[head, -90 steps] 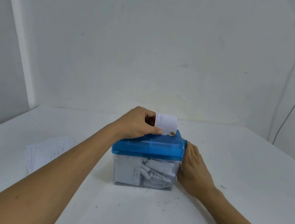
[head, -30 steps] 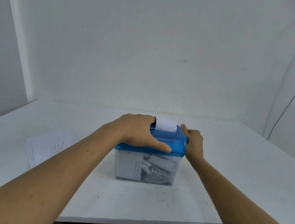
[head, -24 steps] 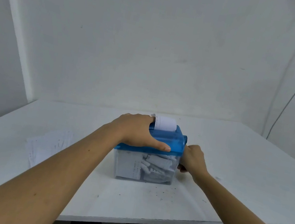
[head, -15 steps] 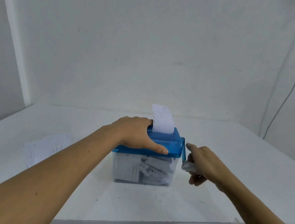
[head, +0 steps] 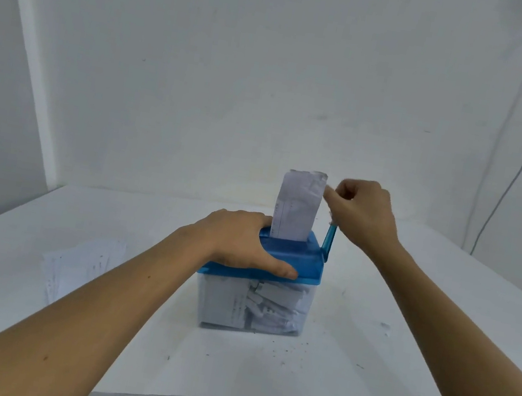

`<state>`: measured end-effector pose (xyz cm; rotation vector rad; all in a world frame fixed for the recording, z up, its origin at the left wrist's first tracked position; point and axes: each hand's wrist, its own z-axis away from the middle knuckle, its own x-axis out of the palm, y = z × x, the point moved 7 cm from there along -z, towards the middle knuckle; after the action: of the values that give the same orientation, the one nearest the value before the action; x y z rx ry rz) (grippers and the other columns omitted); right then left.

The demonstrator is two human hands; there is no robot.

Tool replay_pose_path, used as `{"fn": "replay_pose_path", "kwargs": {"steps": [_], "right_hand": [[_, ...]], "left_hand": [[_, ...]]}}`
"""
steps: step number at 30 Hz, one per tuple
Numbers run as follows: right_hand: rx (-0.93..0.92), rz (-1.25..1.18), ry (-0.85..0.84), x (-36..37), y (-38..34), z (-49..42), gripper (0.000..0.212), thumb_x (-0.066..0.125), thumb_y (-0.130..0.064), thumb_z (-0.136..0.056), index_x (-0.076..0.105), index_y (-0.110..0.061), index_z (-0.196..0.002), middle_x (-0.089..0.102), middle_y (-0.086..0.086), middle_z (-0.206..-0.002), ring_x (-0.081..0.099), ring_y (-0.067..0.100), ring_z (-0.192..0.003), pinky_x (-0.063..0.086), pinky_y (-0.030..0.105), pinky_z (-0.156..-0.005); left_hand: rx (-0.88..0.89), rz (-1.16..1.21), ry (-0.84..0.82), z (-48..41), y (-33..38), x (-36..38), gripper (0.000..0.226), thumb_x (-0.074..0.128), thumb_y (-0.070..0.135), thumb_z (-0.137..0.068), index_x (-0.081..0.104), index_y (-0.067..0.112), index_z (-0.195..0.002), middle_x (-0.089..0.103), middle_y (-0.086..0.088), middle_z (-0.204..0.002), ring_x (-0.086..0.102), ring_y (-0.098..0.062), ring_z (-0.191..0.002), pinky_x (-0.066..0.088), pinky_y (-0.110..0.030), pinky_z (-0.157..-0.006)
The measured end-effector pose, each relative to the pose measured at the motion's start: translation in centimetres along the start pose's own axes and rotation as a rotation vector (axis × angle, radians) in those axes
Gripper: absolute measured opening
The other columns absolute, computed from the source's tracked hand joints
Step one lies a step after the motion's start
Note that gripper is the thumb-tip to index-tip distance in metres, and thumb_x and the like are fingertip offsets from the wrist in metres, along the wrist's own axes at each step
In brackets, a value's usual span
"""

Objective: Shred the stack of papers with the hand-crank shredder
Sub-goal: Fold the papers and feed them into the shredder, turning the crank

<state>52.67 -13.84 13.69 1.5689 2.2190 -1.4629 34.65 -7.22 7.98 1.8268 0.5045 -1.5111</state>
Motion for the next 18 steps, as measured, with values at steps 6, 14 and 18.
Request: {"fn": "replay_pose_path", "kwargs": {"steps": [6, 14, 18], "right_hand": [[0.101, -0.093, -0.010, 4.4, 2.6, -2.2, 0.050, 0.061, -0.029, -0.092, 0.039, -0.013, -0.050, 0.040, -0.001, -0.044, 0.041, 0.003, -0.029, 0.033, 0.025, -0.051], [0.367, 0.045, -0.350, 9.0, 8.8, 3.1, 0.036, 0.060, -0.009, -0.097, 0.049, -0.005, -0.063, 0.052, 0.006, -0.055, 0.048, 0.013, -0.044, 0.039, 0.018, -0.042], [0.475, 0.113, -0.500, 8.9, 9.6, 5.9, 0.021, 0.056, -0.005, -0.097, 0.054, -0.004, -0.076, 0.061, 0.008, -0.063, 0.055, 0.014, -0.049, 0.044, 0.021, -0.046]], "left_hand": [[0.002, 0.004, 0.000, -0.1, -0.2, -0.1, 0.081, 0.059, 0.094, -0.059, 0.046, 0.054, -0.129, 0.060, 0.023, -0.117, 0.060, -0.010, -0.101, 0.050, -0.032, -0.085], [0.023, -0.044, 0.042, 0.1, 0.1, -0.1, 0.076, 0.056, 0.093, -0.064, 0.051, 0.050, -0.126, 0.063, 0.023, -0.109, 0.060, -0.006, -0.094, 0.051, -0.030, -0.085], [0.009, -0.056, 0.027, 0.2, 0.2, -0.1, 0.082, 0.055, 0.094, -0.063, 0.050, 0.047, -0.130, 0.062, 0.022, -0.111, 0.060, -0.006, -0.095, 0.050, -0.030, -0.082]]}}
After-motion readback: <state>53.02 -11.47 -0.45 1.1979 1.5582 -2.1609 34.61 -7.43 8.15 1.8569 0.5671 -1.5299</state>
